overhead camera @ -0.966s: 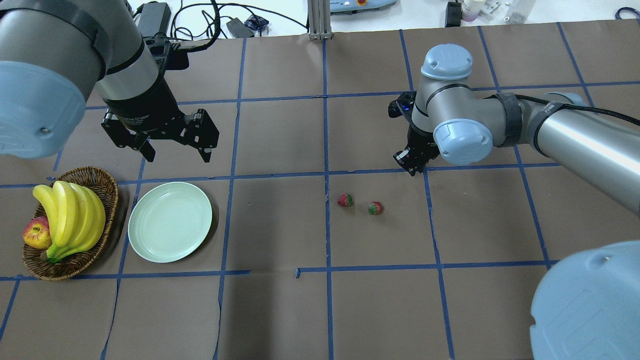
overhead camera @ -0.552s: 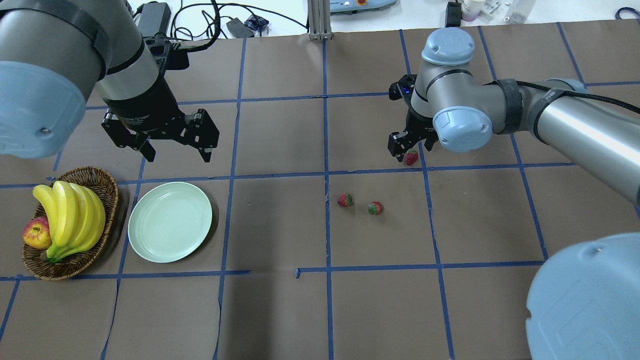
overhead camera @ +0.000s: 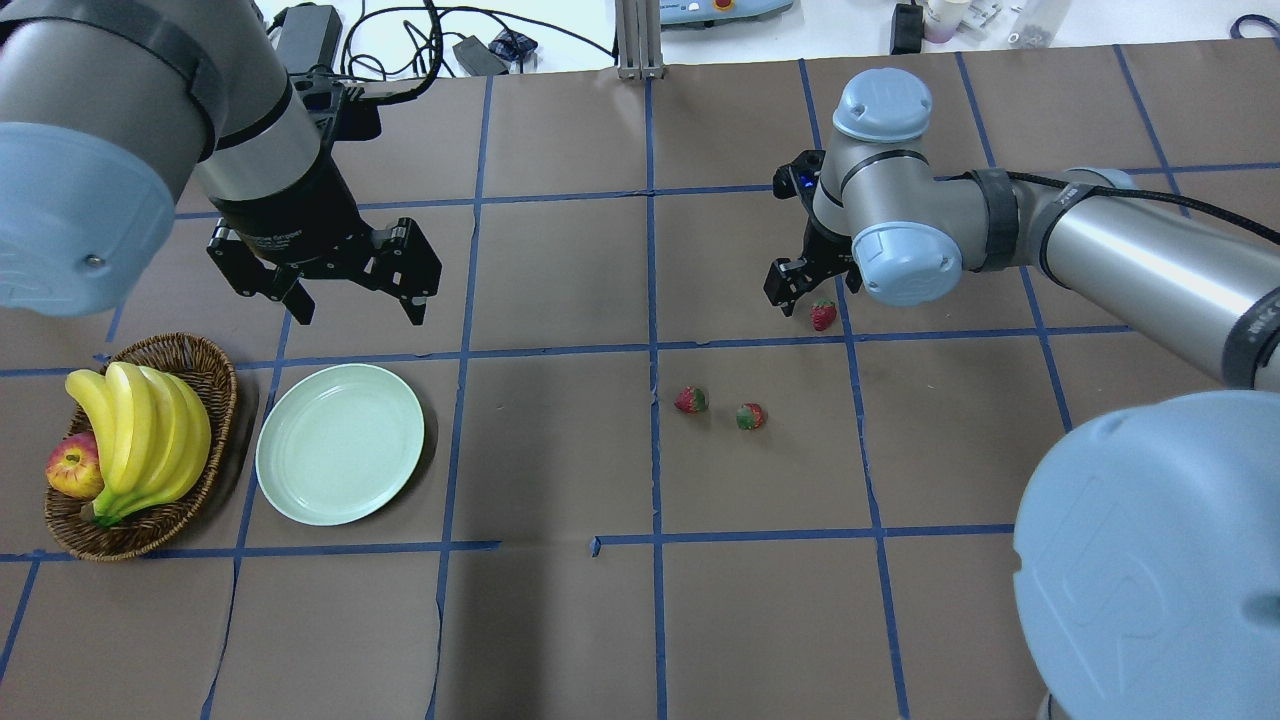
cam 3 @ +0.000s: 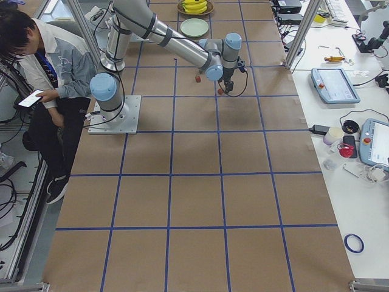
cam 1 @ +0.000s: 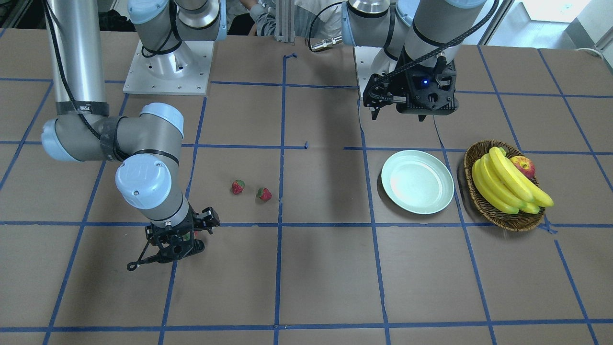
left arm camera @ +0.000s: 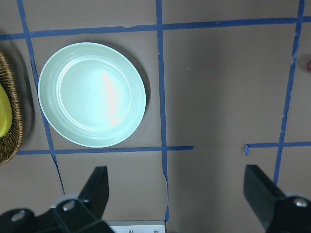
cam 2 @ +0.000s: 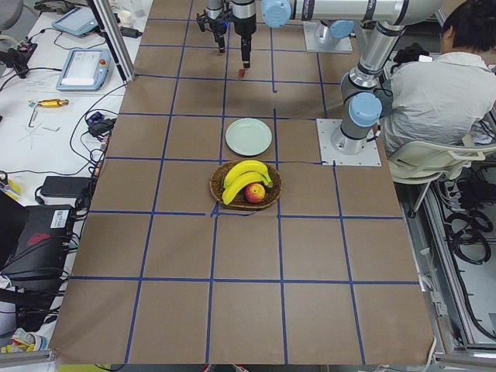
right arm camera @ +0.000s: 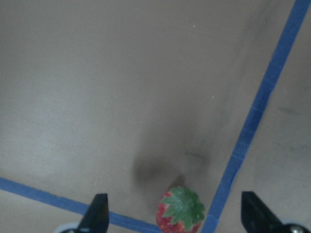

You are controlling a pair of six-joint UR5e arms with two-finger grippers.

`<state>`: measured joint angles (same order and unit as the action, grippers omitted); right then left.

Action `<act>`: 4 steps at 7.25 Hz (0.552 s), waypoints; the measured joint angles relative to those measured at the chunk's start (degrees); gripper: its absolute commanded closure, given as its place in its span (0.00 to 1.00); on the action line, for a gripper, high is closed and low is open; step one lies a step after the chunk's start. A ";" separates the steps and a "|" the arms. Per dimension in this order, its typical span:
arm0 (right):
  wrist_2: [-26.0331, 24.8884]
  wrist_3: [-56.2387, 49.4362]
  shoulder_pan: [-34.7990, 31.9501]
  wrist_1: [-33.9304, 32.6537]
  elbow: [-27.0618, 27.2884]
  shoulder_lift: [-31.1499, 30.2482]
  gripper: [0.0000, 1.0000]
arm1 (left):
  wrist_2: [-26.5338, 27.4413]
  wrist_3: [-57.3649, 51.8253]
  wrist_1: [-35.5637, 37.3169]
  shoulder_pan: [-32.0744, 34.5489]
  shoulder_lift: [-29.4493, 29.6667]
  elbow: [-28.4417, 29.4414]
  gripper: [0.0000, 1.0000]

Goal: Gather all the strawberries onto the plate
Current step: 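Lower the right gripper and close it on that strawberry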

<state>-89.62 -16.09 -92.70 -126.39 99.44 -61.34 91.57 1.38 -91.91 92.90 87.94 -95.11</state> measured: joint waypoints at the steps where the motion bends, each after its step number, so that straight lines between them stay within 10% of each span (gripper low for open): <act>1: -0.03 -0.01 -0.01 -0.06 0.07 0.42 0.65 | -0.04 0.02 0.04 0.00 0.02 -0.24 0.00; 2: -0.20 -0.05 -0.02 -0.08 0.24 0.61 1.00 | -0.08 0.03 0.06 0.00 0.04 -0.45 0.00; 4: -0.63 -0.15 -0.03 -0.05 0.38 0.73 1.00 | -0.17 0.03 0.06 0.00 0.04 -0.57 0.00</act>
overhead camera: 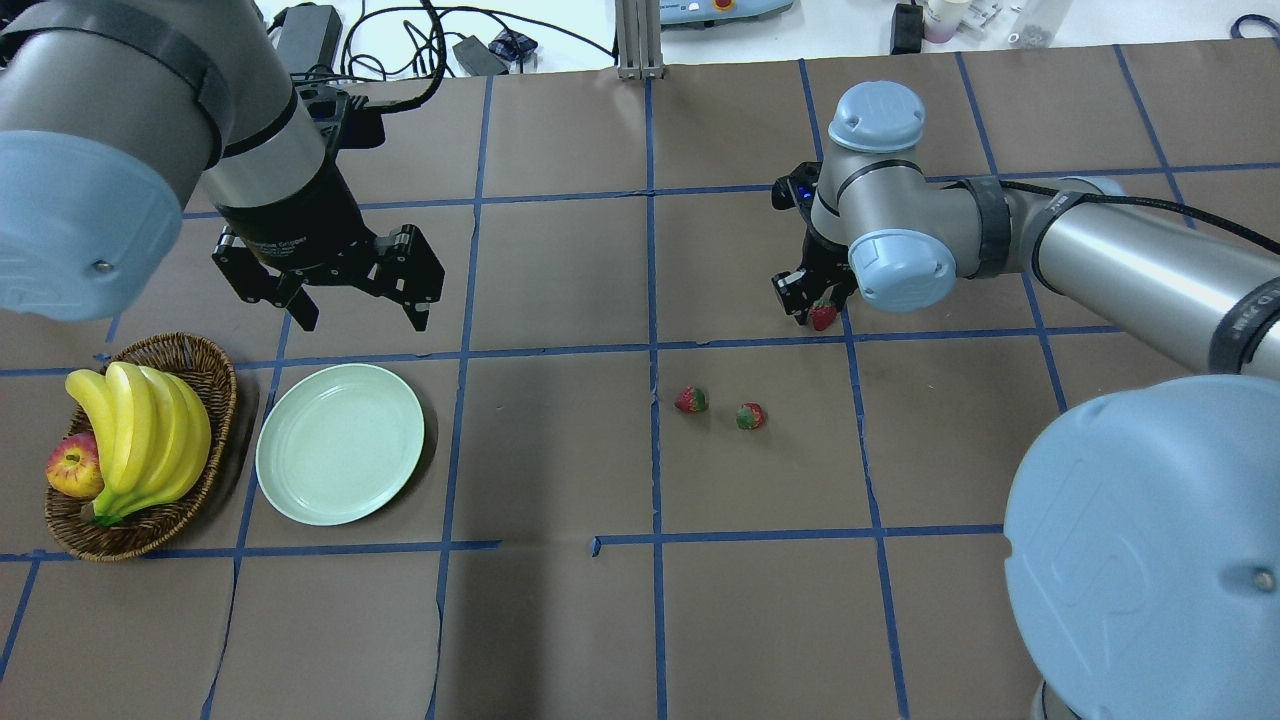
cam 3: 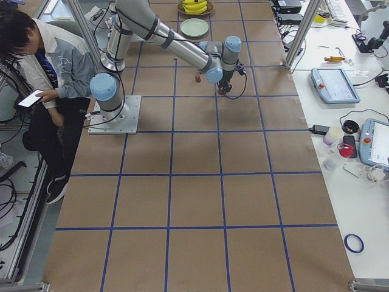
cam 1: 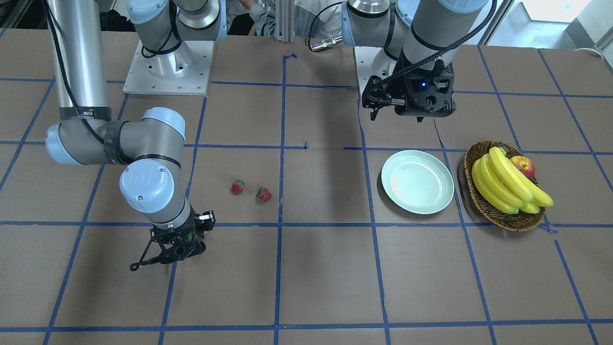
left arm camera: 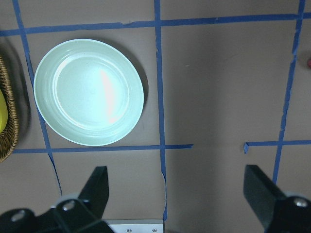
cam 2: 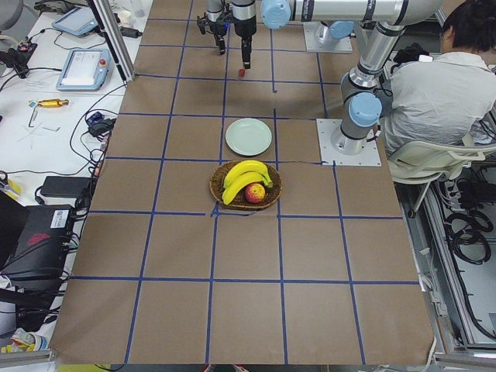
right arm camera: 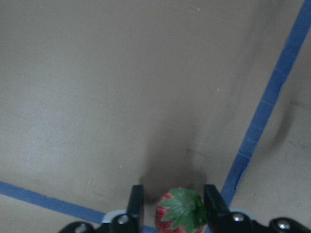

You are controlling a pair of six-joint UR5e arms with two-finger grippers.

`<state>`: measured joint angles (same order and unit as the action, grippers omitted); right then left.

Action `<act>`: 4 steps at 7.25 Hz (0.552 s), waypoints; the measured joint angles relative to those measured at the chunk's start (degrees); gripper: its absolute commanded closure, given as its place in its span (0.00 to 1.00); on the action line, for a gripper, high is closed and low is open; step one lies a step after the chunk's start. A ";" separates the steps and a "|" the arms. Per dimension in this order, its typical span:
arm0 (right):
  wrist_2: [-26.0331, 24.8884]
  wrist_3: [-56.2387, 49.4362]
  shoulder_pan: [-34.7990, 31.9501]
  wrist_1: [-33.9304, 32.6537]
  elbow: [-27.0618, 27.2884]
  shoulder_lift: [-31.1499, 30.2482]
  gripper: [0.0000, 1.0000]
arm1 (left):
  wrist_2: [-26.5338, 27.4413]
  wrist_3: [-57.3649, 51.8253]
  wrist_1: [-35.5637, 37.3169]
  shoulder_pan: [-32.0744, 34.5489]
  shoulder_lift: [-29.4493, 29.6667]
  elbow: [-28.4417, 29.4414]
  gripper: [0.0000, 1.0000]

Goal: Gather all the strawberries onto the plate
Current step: 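Lower the right gripper and close it on that strawberry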

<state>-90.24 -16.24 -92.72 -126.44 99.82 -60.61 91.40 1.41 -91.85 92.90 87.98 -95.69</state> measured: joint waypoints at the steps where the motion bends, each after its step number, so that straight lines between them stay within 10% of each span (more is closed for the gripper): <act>1: -0.09 0.19 0.00 0.12 -0.18 -0.04 1.00 | -0.04 0.00 0.00 0.00 0.00 -0.02 0.00; 4: -0.21 1.76 -0.04 1.89 -1.85 -2.39 1.00 | 0.29 -0.08 0.08 0.00 -0.08 0.02 0.00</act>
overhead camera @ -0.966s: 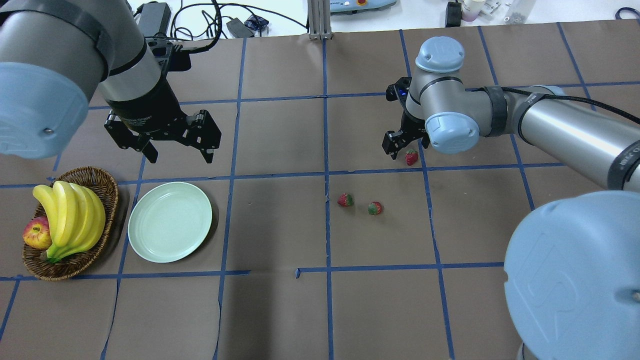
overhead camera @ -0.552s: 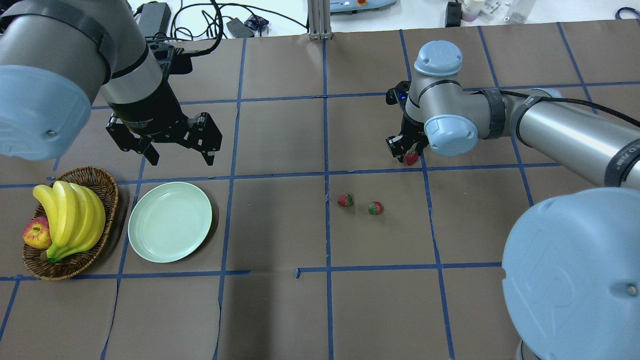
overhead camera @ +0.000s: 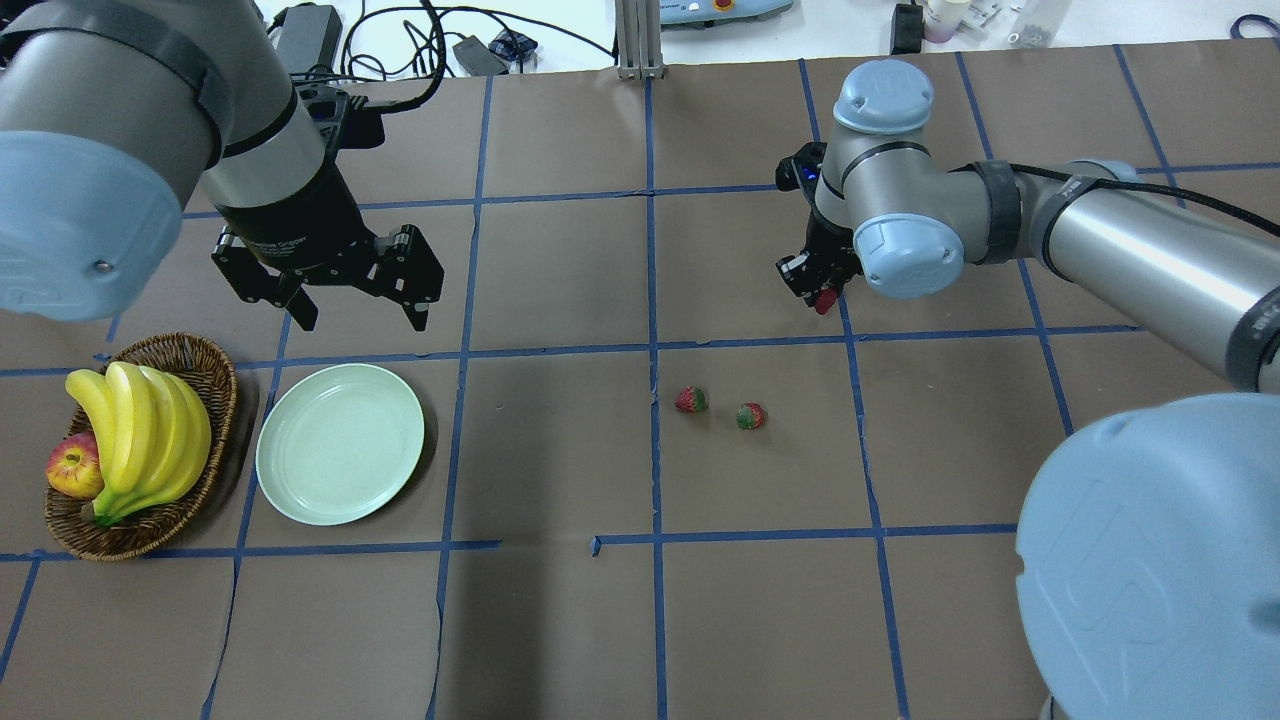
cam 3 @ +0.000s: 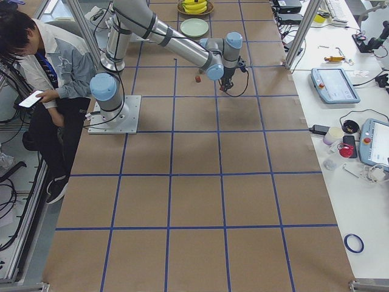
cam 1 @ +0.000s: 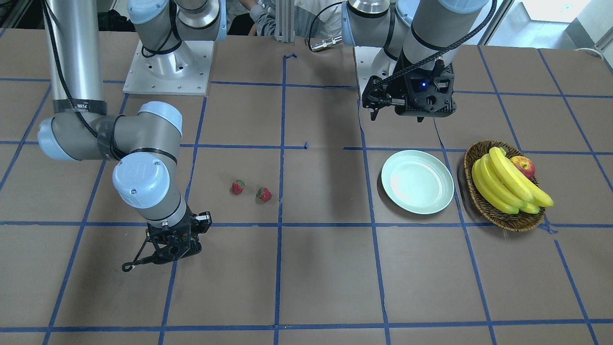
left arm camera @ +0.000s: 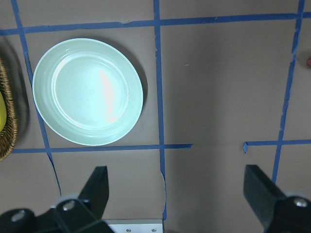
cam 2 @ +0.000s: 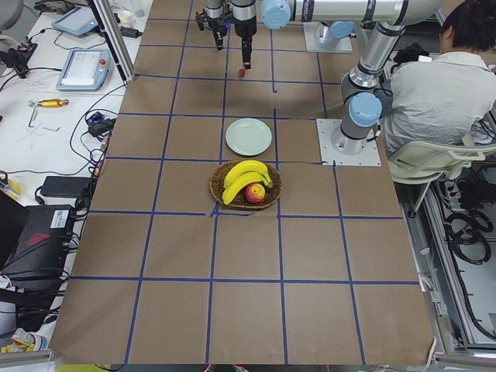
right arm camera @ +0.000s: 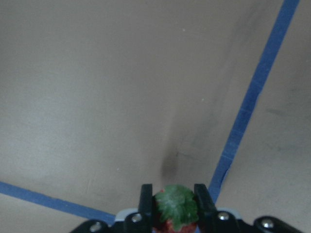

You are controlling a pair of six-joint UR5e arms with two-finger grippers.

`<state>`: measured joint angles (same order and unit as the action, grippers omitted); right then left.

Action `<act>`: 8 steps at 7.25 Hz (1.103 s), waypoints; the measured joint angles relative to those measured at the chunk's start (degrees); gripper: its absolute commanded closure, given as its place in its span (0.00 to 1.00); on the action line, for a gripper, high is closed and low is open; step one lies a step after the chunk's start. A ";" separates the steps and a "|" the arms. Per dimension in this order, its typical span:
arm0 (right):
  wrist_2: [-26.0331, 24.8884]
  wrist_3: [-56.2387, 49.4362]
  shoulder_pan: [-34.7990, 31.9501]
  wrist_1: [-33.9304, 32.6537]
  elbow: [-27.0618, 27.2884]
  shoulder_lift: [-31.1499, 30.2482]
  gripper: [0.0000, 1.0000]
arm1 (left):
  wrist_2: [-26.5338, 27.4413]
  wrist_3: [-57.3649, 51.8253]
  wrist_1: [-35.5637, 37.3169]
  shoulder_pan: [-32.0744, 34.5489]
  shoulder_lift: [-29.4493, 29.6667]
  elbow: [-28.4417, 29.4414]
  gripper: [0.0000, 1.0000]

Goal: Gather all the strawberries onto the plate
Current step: 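Lower the right gripper and close it on that strawberry, then carry the strawberry toward the plate and release it on the table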

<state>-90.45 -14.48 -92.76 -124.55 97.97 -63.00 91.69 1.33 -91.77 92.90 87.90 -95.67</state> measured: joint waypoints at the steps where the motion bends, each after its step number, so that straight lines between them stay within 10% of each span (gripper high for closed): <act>1: 0.37 2.81 -0.88 2.60 -0.82 -2.17 1.00 | 0.15 -0.08 0.08 -0.01 -0.08 0.08 0.00; 8: 5.72 26.46 -21.48 4.54 -3.19 -1.95 1.00 | -0.29 -0.17 0.18 -0.07 -0.38 0.28 0.00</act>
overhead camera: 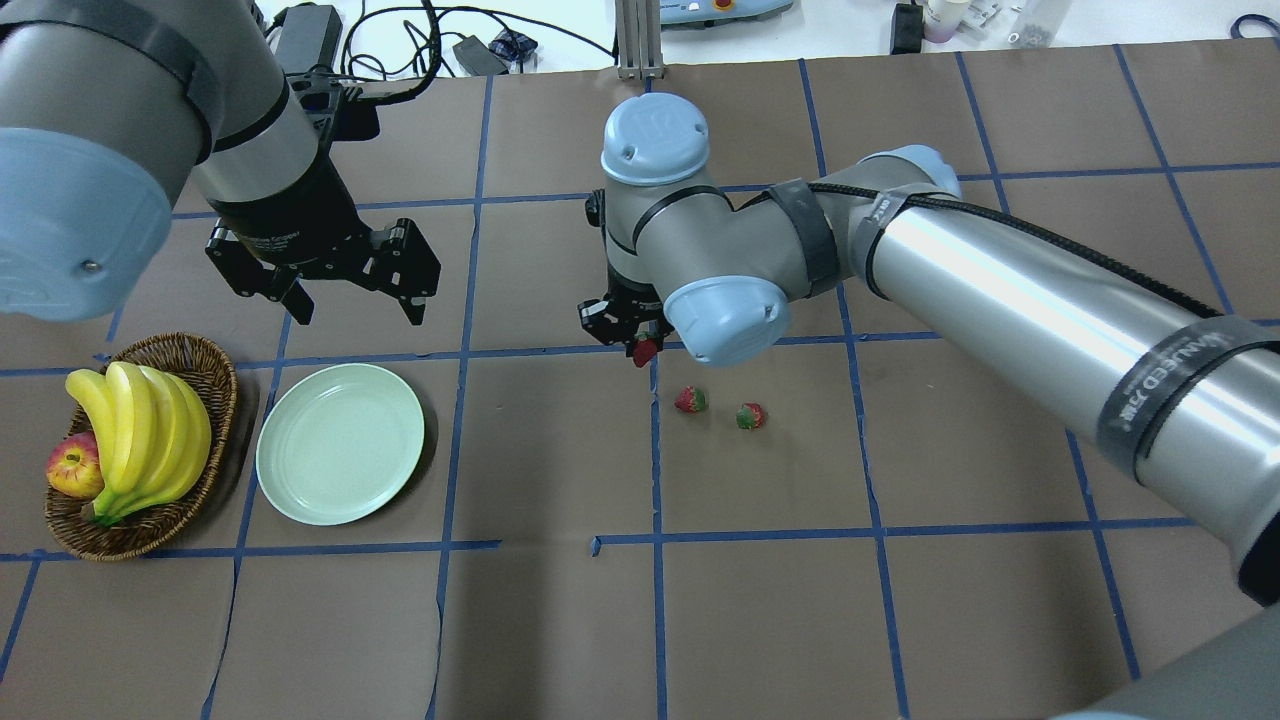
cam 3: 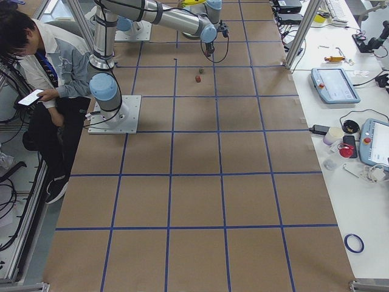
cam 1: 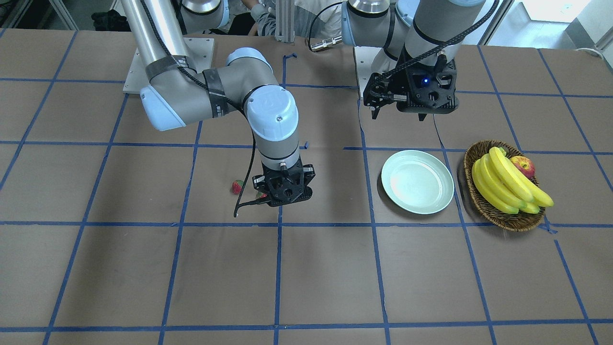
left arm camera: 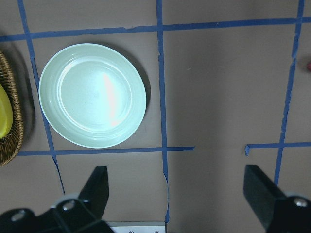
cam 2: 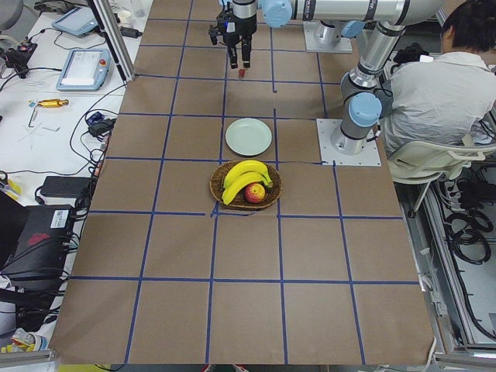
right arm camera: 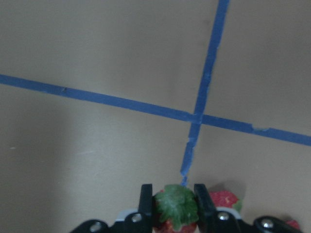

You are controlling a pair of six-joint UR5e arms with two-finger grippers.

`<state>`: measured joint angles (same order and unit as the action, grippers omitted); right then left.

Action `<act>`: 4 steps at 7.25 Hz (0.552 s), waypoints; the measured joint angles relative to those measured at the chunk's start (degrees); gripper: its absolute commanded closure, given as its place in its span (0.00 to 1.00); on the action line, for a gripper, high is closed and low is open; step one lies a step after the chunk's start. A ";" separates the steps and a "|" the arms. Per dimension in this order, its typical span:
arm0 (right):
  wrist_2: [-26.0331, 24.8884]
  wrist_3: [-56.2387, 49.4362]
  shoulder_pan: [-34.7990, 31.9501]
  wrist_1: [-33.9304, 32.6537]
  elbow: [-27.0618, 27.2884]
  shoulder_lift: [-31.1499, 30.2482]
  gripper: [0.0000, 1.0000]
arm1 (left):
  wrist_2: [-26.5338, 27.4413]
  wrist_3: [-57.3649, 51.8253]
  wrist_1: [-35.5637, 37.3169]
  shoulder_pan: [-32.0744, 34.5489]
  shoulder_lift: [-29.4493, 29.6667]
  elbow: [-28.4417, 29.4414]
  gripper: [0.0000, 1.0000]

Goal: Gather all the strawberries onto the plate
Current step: 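Carry the strawberry toward the plate and release it on the table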

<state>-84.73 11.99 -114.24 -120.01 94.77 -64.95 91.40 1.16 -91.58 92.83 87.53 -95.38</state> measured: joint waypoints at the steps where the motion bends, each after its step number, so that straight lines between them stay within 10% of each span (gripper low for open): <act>1: 1.20 0.64 -1.51 -0.23 -0.43 1.30 1.00 | -0.10 0.04 0.00 0.01 0.01 -0.07 0.00; 2: 2.00 0.96 -2.50 -0.50 -0.89 2.79 1.00 | -0.13 0.06 0.00 0.01 0.01 -0.11 0.00; 4: 2.45 0.99 -3.17 -0.99 -1.16 5.01 0.56 | -0.11 0.07 0.00 -0.01 0.01 -0.20 0.00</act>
<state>-82.28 12.97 -117.41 -121.00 93.61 -59.94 91.29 1.23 -91.58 92.81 87.54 -95.58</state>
